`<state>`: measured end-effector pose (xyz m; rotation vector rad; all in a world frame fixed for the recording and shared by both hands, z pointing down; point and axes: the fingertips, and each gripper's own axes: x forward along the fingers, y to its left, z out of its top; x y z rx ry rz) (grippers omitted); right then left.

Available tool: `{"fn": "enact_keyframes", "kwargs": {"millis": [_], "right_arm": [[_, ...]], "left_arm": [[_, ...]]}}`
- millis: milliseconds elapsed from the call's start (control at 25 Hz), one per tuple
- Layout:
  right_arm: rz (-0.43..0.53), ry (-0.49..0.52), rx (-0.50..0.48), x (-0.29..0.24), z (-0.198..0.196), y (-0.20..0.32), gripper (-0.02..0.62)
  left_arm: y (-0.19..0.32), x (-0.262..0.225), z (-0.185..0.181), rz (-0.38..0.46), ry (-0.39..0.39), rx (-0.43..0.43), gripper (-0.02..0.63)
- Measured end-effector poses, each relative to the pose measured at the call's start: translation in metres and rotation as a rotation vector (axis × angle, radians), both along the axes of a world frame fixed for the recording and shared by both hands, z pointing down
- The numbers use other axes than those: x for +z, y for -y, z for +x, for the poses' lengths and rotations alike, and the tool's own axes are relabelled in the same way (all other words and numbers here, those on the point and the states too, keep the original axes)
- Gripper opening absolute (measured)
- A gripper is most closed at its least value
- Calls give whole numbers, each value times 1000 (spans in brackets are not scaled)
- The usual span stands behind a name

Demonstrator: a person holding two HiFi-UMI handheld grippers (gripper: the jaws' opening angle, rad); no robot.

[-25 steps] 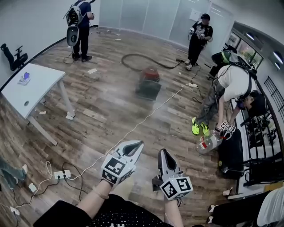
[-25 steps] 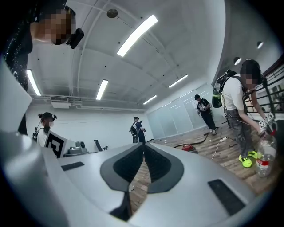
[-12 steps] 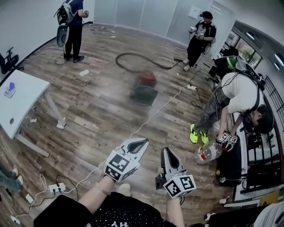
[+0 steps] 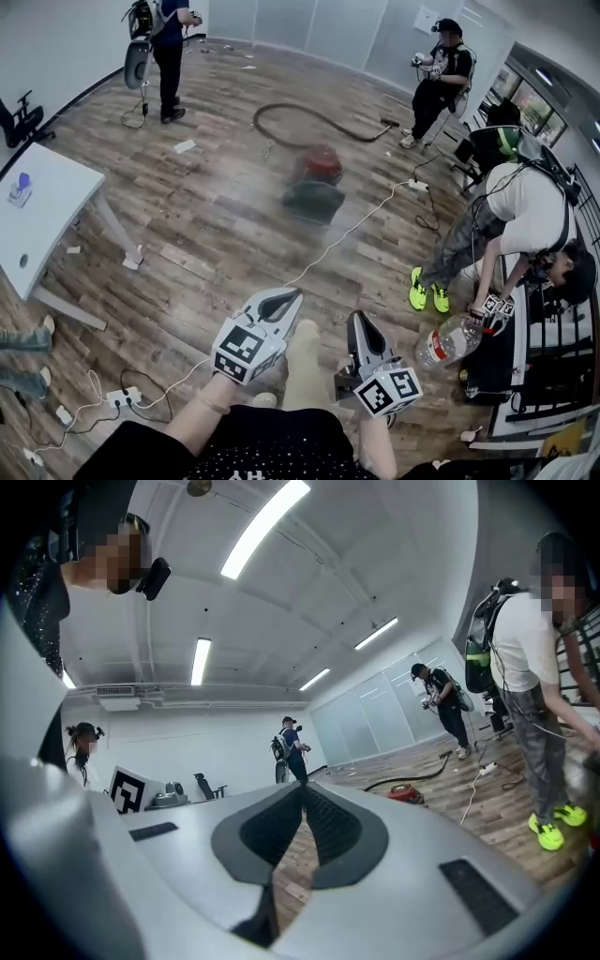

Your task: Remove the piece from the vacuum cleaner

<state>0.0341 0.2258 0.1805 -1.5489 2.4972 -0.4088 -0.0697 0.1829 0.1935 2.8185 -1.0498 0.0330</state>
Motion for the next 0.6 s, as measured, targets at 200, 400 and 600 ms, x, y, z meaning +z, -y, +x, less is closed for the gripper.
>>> {"fn": "enact_keyframes", "kwargs": {"millis": [200, 400, 600], "right_arm": [[-27, 39, -37, 15, 1, 58, 11], [-52, 59, -65, 30, 22, 151, 11], [-29, 85, -76, 19, 48, 261, 12]], "left_arm": [[58, 13, -4, -17, -3, -36, 8], [144, 22, 19, -28, 11, -56, 8], [250, 10, 47, -18, 24, -35, 8]]}}
